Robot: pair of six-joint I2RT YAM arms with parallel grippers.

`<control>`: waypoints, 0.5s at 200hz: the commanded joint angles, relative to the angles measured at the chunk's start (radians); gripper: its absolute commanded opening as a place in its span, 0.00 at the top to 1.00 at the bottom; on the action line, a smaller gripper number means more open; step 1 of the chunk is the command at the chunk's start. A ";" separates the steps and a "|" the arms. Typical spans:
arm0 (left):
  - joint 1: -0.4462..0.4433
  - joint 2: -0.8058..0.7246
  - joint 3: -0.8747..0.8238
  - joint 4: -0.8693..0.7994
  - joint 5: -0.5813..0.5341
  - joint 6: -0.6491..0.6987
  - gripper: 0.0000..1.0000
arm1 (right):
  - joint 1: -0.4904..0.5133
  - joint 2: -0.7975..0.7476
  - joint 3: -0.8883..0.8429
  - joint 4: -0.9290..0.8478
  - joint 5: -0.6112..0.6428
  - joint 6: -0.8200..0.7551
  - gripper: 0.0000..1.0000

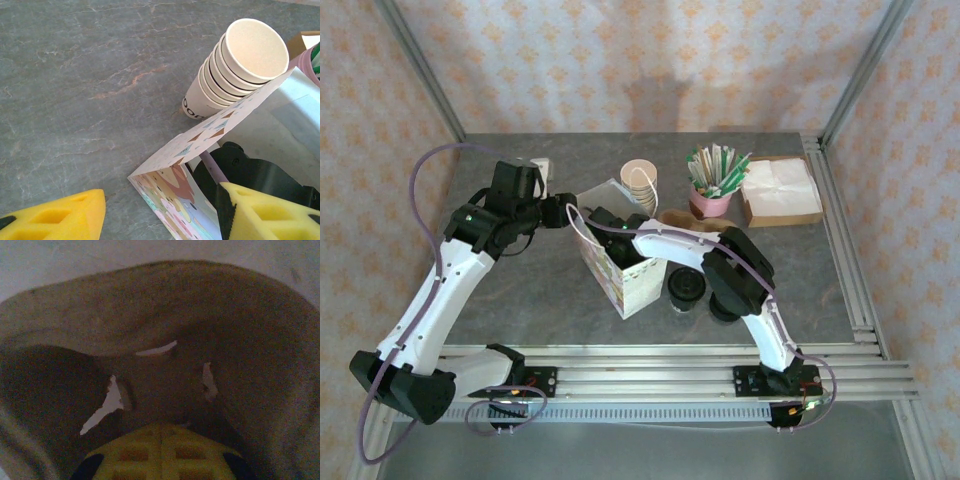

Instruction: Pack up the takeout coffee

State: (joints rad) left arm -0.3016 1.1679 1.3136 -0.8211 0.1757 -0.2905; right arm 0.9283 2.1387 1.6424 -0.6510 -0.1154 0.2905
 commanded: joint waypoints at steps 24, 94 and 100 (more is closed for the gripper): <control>-0.008 0.001 -0.004 0.013 0.003 -0.005 0.39 | 0.000 -0.030 0.072 -0.074 0.017 0.015 1.00; -0.010 0.007 -0.004 0.008 -0.001 -0.005 0.36 | 0.000 -0.135 0.125 -0.080 0.039 0.048 0.84; -0.010 0.009 -0.002 0.008 -0.003 -0.004 0.36 | 0.000 -0.146 0.124 -0.081 0.040 0.052 0.83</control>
State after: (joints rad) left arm -0.3016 1.1679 1.3136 -0.8207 0.1757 -0.2905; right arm 0.9283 2.0796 1.7302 -0.7025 -0.1116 0.3180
